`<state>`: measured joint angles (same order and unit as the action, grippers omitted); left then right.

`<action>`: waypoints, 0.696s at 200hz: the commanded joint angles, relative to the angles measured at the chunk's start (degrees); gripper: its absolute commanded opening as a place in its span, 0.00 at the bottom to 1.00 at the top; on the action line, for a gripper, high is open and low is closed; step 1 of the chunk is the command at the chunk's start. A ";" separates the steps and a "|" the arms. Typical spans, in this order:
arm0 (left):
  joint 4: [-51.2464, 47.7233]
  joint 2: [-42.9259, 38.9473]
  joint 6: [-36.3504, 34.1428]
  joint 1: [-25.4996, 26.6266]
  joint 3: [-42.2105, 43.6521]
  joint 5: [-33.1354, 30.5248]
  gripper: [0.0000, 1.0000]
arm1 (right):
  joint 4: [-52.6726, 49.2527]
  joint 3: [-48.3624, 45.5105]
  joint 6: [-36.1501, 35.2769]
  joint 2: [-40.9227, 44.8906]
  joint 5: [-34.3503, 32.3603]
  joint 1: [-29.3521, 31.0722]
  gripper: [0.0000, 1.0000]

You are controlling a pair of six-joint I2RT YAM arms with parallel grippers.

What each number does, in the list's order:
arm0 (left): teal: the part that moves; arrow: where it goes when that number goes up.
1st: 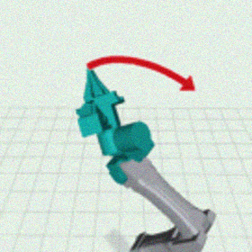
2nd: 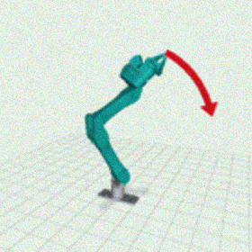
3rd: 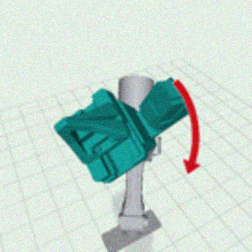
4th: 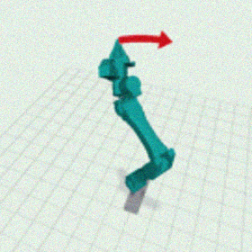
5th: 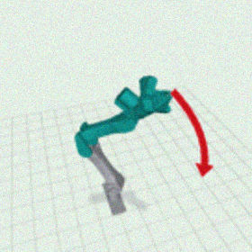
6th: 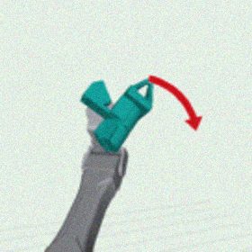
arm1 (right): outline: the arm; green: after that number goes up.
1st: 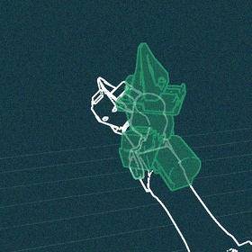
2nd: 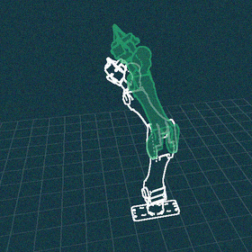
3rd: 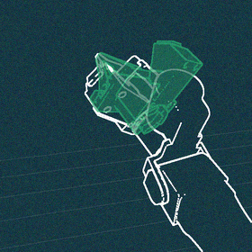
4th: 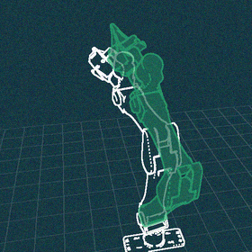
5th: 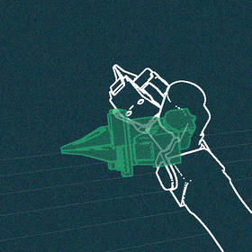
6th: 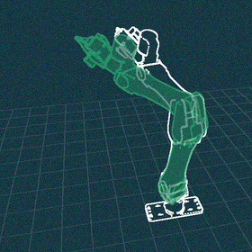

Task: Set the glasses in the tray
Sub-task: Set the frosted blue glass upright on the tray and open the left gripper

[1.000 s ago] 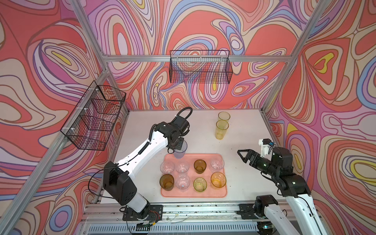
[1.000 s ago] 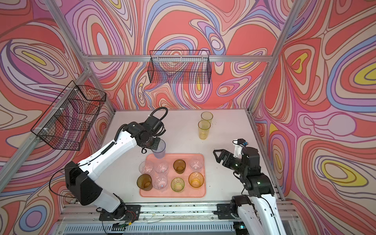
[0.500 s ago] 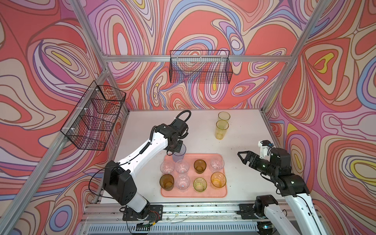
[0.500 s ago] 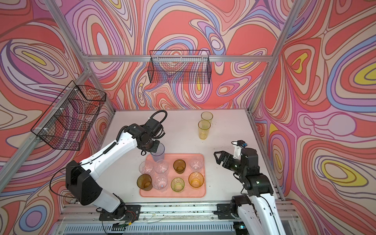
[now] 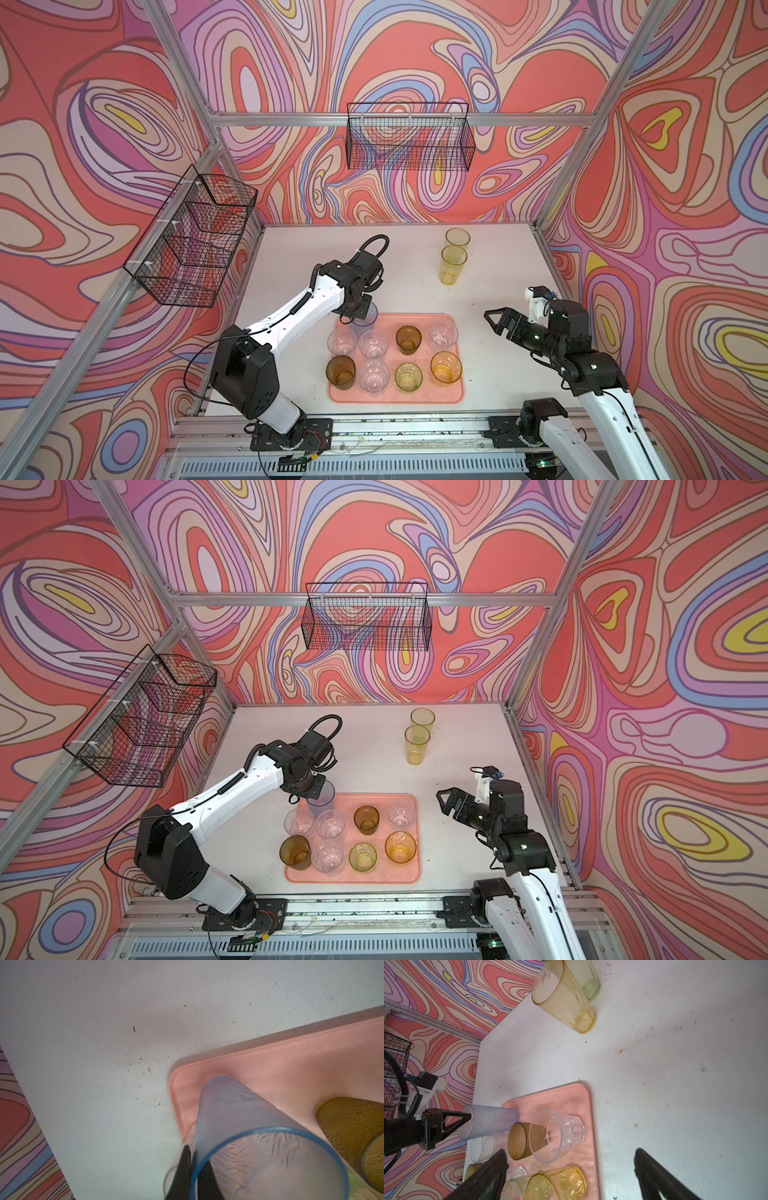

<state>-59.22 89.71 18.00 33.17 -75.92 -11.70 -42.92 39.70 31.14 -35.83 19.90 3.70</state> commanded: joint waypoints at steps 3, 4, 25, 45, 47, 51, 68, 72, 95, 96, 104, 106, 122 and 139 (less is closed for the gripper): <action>1.50 -0.76 -0.47 -0.43 1.37 0.88 0.05 | -0.10 0.81 -0.07 -0.21 -0.74 -0.23 0.98; 1.53 -0.76 -0.44 -0.45 1.42 0.93 0.05 | -0.08 0.81 -0.05 -0.20 -0.78 -0.21 0.98; 2.01 -1.32 -0.57 -0.47 1.63 1.26 0.22 | -0.14 0.75 -0.02 -0.30 -0.83 -0.23 0.98; 2.37 -2.00 -0.68 -0.47 1.90 1.00 0.32 | -0.06 0.82 0.21 -0.61 -0.95 -0.26 0.98; 2.45 -2.06 -0.68 -0.47 1.91 0.92 0.34 | -0.02 0.82 0.17 -0.65 -0.92 -0.23 0.98; 2.44 -2.20 -0.77 -0.54 1.92 0.90 0.37 | 0.02 0.81 0.25 -0.71 -0.99 -0.27 0.98; 2.27 -2.37 -0.69 -0.53 1.96 0.07 0.53 | 0.10 0.91 0.38 -1.29 -1.00 -0.22 0.98; 1.92 -2.30 -0.68 -0.56 1.87 -0.08 0.56 | 0.00 1.03 0.34 -1.48 -1.09 -0.26 0.98; 1.19 -2.45 -0.77 -0.52 1.80 -0.34 0.78 | -0.34 1.25 0.67 -2.30 -1.00 -0.25 0.98; 1.25 -2.57 -0.82 -0.49 1.81 -0.29 0.79 | -0.38 1.25 0.67 -2.35 -1.00 -0.26 0.98; 1.46 -3.09 -0.86 -0.55 2.12 -0.29 0.89 | -0.53 1.25 0.81 -2.40 -1.00 -0.27 0.98; 1.54 -3.26 -0.86 -0.56 2.17 -0.33 0.93 | -0.55 1.25 0.78 -2.46 -1.00 -0.28 0.98; 1.44 -4.37 -0.86 -0.54 2.27 -0.69 1.00 | -0.69 1.35 1.07 -2.97 -1.34 -0.26 0.98; 1.25 -6.27 -0.93 -0.54 2.00 0.26 1.00 | -0.26 1.52 1.58 -4.02 -1.03 -0.26 0.98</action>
<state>-57.01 87.05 17.56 32.93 -74.13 -11.20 -43.22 39.81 31.90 -38.94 19.25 3.70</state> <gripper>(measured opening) 0.991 0.980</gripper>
